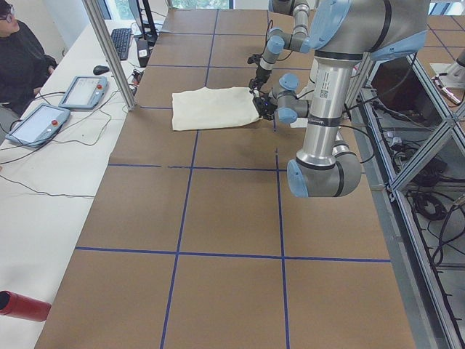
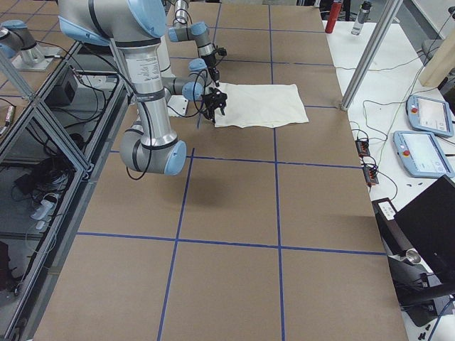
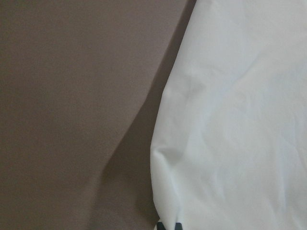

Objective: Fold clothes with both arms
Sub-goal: 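Grasp the near edge corners of the shirt with both grippers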

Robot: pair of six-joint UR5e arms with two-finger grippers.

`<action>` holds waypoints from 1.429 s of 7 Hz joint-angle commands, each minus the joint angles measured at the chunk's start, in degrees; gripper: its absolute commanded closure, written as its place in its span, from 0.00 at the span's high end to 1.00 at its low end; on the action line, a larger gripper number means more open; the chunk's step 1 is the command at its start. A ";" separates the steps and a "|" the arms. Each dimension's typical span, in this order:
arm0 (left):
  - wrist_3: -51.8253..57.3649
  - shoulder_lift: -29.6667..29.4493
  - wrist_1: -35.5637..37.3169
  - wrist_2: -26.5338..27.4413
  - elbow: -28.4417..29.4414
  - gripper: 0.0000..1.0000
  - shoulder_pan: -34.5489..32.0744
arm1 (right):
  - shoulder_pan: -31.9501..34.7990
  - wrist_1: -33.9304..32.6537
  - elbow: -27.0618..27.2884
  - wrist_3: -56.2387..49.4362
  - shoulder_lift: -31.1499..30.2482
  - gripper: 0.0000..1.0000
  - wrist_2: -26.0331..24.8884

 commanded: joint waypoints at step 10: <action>5.01 0.68 15.20 -3.67 -18.04 0.00 -0.54 | 0.28 -3.81 13.39 3.41 0.41 0.00 -1.32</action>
